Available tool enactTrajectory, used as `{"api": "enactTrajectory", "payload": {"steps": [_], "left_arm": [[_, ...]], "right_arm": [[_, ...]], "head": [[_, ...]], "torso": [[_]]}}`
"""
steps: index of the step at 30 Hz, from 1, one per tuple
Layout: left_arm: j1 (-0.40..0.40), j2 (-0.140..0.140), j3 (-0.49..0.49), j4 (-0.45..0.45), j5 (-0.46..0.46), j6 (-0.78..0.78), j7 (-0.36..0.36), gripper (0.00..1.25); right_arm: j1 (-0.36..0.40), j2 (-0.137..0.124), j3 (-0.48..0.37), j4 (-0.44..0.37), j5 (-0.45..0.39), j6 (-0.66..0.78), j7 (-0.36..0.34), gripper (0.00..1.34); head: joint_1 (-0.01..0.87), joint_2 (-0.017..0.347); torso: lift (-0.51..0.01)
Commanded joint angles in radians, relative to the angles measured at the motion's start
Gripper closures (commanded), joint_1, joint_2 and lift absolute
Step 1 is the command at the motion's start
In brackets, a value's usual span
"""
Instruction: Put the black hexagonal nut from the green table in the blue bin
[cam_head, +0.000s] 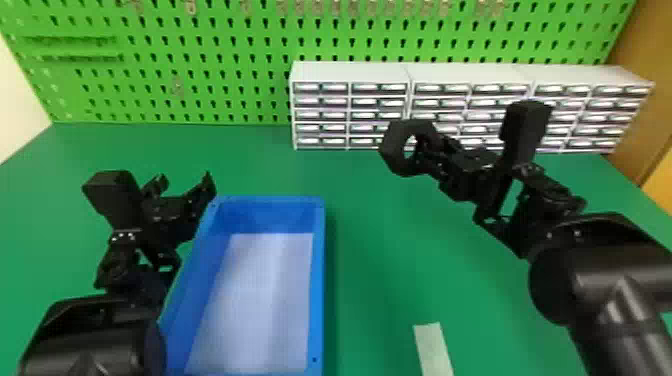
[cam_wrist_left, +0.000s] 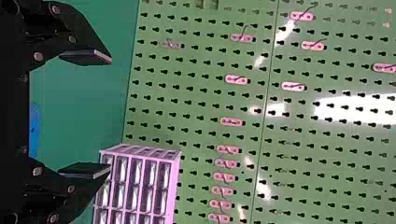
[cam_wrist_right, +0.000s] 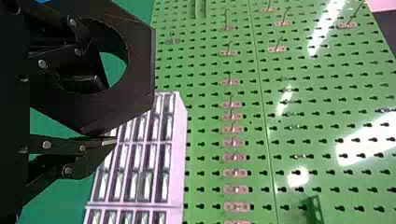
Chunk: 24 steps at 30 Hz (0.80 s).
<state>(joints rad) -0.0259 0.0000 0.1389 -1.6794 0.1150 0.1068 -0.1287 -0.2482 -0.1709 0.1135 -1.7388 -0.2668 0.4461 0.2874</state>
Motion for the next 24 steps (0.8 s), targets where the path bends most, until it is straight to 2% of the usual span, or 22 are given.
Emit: {"api": "enactTrajectory", "payload": {"steps": [1, 9, 16, 24], "left_arm": [[0.001, -0.003, -0.001, 0.001, 0.002, -0.001, 0.000, 0.44], [0.000, -0.003, 0.001, 0.001, 0.002, -0.001, 0.001, 0.44], [-0.002, -0.003, -0.001, 0.001, 0.003, -0.001, 0.003, 0.44], [-0.002, -0.003, 0.001, 0.001, 0.005, -0.001, 0.003, 0.44]], "right_arm": [[-0.011, 0.011, 0.017, 0.004, 0.000, 0.028, 0.010, 0.87], [-0.057, 0.025, 0.064, 0.038, -0.003, 0.071, 0.067, 0.87], [-0.086, 0.053, 0.078, 0.076, -0.002, 0.091, 0.119, 0.87], [-0.123, 0.060, 0.126, 0.116, 0.001, 0.103, 0.159, 0.87]], "head": [[0.686, 0.051], [0.686, 0.051], [0.686, 0.051], [0.686, 0.051]], "torso": [[-0.097], [-0.097], [-0.097], [-0.097]]}}
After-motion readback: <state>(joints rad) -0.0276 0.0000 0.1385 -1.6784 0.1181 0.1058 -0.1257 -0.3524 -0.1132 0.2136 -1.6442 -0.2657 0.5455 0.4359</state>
